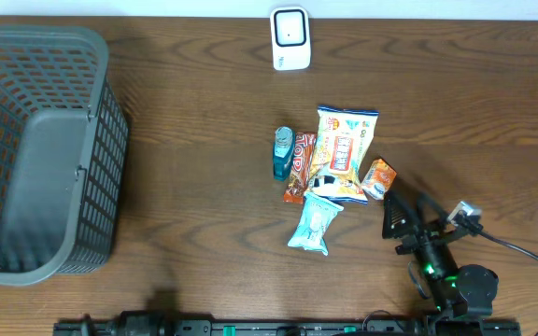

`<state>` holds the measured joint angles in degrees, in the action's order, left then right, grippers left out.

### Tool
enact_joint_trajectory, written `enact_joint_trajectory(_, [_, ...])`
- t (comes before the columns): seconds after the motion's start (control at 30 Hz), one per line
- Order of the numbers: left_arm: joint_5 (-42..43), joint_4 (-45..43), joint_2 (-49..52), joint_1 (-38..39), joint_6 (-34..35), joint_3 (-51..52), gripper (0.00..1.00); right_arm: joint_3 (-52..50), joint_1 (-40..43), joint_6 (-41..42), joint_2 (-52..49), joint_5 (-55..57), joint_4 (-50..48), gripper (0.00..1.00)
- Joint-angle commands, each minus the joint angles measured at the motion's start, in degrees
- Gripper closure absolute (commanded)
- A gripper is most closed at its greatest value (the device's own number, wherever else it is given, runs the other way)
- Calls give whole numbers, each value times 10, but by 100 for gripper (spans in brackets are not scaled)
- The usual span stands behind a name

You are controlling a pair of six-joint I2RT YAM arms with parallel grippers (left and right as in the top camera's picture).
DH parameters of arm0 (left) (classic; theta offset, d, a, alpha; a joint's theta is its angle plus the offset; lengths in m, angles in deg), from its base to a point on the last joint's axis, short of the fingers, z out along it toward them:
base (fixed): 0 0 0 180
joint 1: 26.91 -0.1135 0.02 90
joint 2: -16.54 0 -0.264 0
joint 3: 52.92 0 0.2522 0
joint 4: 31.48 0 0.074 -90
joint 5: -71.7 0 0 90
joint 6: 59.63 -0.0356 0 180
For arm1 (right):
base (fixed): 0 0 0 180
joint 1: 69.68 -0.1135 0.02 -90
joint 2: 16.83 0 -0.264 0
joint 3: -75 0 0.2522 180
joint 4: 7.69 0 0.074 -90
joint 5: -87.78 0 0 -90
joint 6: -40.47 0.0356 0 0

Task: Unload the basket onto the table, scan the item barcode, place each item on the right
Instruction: 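Reach the right gripper to the orange tissue pack and grasp it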

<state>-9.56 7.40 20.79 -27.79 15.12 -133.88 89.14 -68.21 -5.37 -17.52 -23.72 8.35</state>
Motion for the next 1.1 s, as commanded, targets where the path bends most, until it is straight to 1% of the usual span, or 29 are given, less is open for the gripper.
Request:
enact_joint_trajectory(0.0, [13, -4, -31, 17, 1, 6, 2, -1, 3, 70, 3, -102, 1, 1])
enact_joint_trajectory(0.13, [9, -1, -41, 27, 1, 0, 2, 0, 3, 45, 3, -182, -18, 1])
enact_joint_trajectory(0.2, [9, 0, -41, 28, 1, 0, 2, 2, 3, 47, 3, -214, -33, 1])
enact_joint_trajectory(0.37, [9, -3, -41, 27, -10, 0, 2, 55, 3, 33, -5, -211, -5, 1])
enact_joint_trajectory(0.43, [9, -11, -41, 26, -41, 0, 2, 96, 3, -2, -21, -196, 33, 1])
enact_joint_trajectory(0.5, [8, -22, -41, 20, -59, 0, 2, 156, 3, -65, -53, -171, 108, 1])
enact_joint_trajectory(0.63, [-26, -53, -40, 5, -66, 0, 2, 283, 3, -196, -146, -102, 276, 1])
enact_joint_trajectory(0.77, [-74, -105, -40, 2, -66, 7, 2, 399, 3, -282, -255, -33, 401, 1])
enact_joint_trajectory(0.9, [-81, -134, -37, 2, -66, 24, 2, 491, 2, -309, -362, 6, 456, 1])
enact_joint_trajectory(0.97, [-82, -134, -36, 2, -66, 35, 2, 529, 1, -309, -410, 29, 476, 1])
enact_joint_trajectory(1.07, [-82, -119, -37, 2, -66, 54, 2, 561, 0, -309, -464, 23, 483, 1])
